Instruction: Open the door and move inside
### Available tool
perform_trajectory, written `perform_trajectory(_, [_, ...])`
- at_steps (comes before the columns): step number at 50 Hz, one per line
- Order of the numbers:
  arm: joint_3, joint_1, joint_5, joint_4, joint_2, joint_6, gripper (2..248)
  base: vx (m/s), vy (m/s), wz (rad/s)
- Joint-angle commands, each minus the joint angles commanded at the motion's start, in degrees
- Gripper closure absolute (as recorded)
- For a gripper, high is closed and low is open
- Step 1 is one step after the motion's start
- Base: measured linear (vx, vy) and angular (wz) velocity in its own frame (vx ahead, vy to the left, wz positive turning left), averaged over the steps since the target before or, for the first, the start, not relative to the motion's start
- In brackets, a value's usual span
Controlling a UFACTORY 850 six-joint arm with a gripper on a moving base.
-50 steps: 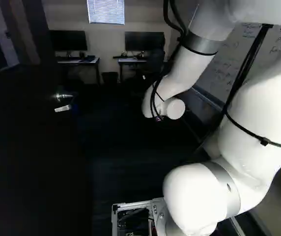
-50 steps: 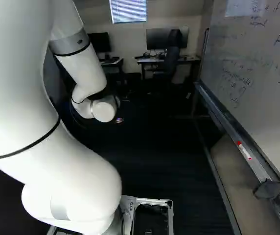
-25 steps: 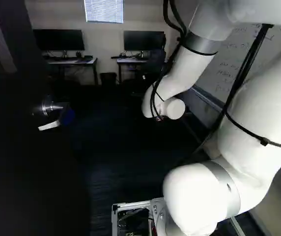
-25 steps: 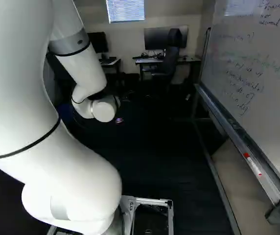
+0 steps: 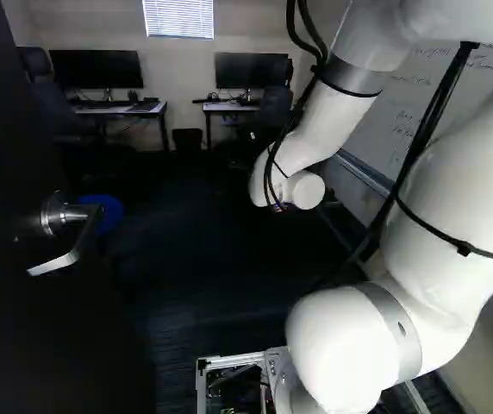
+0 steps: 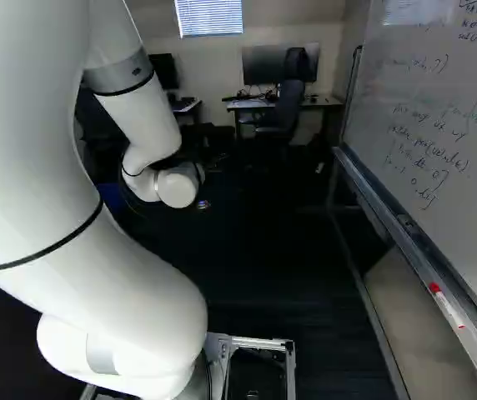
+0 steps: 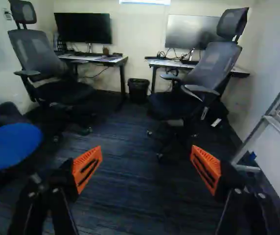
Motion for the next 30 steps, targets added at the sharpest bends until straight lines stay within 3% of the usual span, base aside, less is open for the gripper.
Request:
perform_trajectory(18, [0.00, 0.00, 0.00, 0.00, 0.00, 0.00, 3, 0.152, 0.000, -0.014])
perform_trajectory(30, [0.00, 0.00, 0.00, 0.00, 0.00, 0.00, 3, 0.061, 0.003, -0.008])
